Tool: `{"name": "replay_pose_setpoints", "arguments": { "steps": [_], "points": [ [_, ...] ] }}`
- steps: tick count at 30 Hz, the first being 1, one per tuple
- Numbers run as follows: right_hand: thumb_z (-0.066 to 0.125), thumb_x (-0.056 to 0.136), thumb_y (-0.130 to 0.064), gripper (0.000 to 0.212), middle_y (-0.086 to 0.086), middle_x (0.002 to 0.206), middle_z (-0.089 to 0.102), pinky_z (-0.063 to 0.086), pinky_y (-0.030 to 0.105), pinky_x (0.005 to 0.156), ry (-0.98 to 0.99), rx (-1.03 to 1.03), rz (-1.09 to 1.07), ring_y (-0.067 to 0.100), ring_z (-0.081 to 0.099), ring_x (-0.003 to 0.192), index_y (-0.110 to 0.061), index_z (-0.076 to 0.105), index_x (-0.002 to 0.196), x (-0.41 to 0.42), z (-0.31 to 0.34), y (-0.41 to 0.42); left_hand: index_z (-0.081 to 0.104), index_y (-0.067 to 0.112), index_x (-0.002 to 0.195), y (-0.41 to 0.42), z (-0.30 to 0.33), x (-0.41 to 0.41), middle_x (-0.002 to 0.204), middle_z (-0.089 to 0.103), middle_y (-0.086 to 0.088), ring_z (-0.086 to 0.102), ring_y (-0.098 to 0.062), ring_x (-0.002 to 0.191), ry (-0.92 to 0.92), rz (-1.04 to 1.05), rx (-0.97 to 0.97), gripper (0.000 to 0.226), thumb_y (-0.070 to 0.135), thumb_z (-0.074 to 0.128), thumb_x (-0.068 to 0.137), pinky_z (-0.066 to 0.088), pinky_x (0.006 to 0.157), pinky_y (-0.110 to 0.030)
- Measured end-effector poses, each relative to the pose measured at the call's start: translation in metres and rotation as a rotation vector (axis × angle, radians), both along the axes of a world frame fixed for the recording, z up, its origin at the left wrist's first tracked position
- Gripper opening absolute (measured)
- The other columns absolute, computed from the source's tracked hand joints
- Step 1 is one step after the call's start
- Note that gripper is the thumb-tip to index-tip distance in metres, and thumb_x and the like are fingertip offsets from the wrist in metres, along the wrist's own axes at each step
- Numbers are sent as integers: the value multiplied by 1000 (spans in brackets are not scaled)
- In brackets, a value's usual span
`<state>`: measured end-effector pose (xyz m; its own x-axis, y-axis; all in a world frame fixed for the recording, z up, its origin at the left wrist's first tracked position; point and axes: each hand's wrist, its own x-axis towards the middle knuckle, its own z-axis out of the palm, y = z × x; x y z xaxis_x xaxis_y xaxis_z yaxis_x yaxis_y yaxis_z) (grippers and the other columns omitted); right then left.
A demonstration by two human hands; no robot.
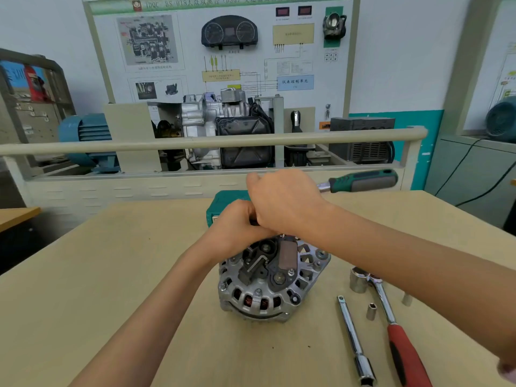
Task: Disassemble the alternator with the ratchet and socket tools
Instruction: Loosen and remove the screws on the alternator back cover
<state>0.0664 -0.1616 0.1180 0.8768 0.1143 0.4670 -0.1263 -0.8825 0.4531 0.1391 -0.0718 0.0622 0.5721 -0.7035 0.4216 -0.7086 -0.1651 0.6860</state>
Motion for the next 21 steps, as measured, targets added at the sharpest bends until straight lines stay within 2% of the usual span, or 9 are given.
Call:
{"name": "replay_pose_setpoints", "arguments": {
  "steps": [3,5,8,12,14,16,17,19,21],
  "points": [
    [42,86,-16,14,0,51,27,14,25,42,37,-80,113,18,25,41,-12,44,99,1,1,-5,61,-5,79,2,0,2,74,63,-24,53,-16,63,5,-10,3,20,11,73,77,41,56,-32],
    [39,87,-17,5,1,50,26,15,25,42,66,-142,195,18,25,40,-15,37,92,1,0,-7,62,-3,93,3,1,3,84,66,-21,62,-22,74,-19,-34,5,22,11,72,78,48,65,-39],
    [37,88,-18,4,2,50,30,14,25,43,98,-211,296,18,20,40,-14,37,88,2,-1,-13,61,2,100,3,2,4,89,68,-13,63,-16,86,-36,-51,13,23,8,70,79,50,69,-31],
    [32,90,-19,30,-1,51,25,11,27,44,132,-278,297,18,21,42,-11,49,113,3,3,-17,60,8,94,3,2,3,77,65,5,60,5,71,-15,-74,3,19,7,70,79,45,59,-11],
    [33,89,-18,27,0,50,30,12,26,44,120,-232,310,19,20,41,-9,51,108,2,4,-15,61,3,97,1,2,3,80,67,-3,62,-2,75,-39,-51,-3,20,5,70,79,46,59,-16],
    [36,86,-15,15,6,54,48,13,24,44,61,-125,302,18,19,39,-8,48,91,1,0,-9,62,-3,95,0,2,2,84,67,-17,63,-19,81,-88,5,6,19,4,68,79,48,62,-31],
    [37,86,-15,10,8,61,57,14,24,44,27,-77,241,18,22,39,-9,44,89,1,-3,-5,62,-6,91,-1,2,3,83,66,-21,62,-26,79,-101,36,15,17,5,67,79,47,63,-36],
    [38,89,-14,24,9,79,66,15,24,42,-79,9,58,20,44,46,-4,46,109,3,-10,2,61,-11,78,-1,2,2,75,63,-27,54,-26,65,-90,64,23,19,6,68,77,41,57,-37],
    [37,91,-12,47,11,92,68,16,25,41,-138,107,-96,26,64,72,7,31,134,9,-17,5,54,-16,65,-1,3,-1,65,56,-33,39,-20,59,-66,57,31,23,1,67,75,31,55,-32]
  ]
}}
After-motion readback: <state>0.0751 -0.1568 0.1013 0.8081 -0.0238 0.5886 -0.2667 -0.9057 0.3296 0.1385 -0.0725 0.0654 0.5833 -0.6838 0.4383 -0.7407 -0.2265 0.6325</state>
